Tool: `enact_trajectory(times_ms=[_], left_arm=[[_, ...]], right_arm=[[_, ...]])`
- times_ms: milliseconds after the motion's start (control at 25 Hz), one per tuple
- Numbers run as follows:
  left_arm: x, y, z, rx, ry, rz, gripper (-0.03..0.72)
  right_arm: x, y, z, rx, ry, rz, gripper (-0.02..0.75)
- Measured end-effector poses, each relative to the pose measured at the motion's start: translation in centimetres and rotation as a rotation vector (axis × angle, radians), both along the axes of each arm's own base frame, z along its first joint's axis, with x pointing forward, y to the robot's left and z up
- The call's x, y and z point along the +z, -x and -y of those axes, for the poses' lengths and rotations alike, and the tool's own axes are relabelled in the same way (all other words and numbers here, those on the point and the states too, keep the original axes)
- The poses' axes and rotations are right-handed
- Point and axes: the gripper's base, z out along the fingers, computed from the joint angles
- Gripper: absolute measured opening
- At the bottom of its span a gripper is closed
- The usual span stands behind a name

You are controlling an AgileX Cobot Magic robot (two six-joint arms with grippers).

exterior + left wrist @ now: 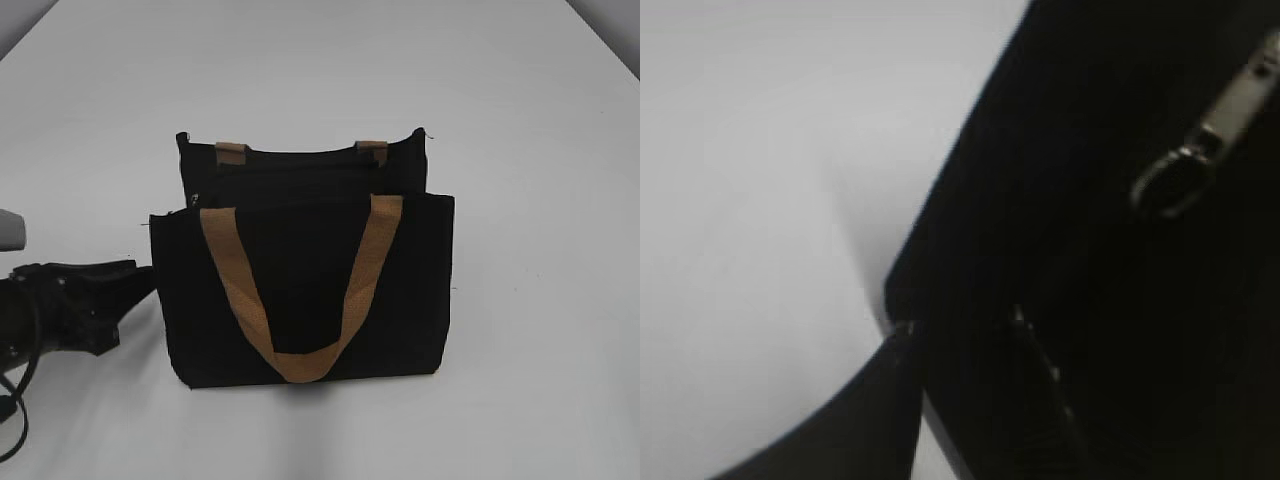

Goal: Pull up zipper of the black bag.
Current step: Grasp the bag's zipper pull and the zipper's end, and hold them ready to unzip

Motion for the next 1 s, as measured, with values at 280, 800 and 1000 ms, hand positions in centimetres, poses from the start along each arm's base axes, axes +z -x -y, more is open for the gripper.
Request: enact_trajectory(times_ms=[280,800,1000], left_arm=[[0.2,0.7,1.4,-0.214,-0.009,0.027,0.368],[1.1,-2.8,2.5,-0.320,-0.069,0.124,0.386],[-0.1,-3.4,2.9,-0.353,-0.062,0.099,0.307]], right_arm=[[0.0,-0.1,0.0,0.000,0.000,-0.004,0.392],[0.0,-1.9,0.0,0.000,0.001,-0.129,0.392],[-0.1,-2.5,-0.2,0.008,-0.013,-0.166,0.392]])
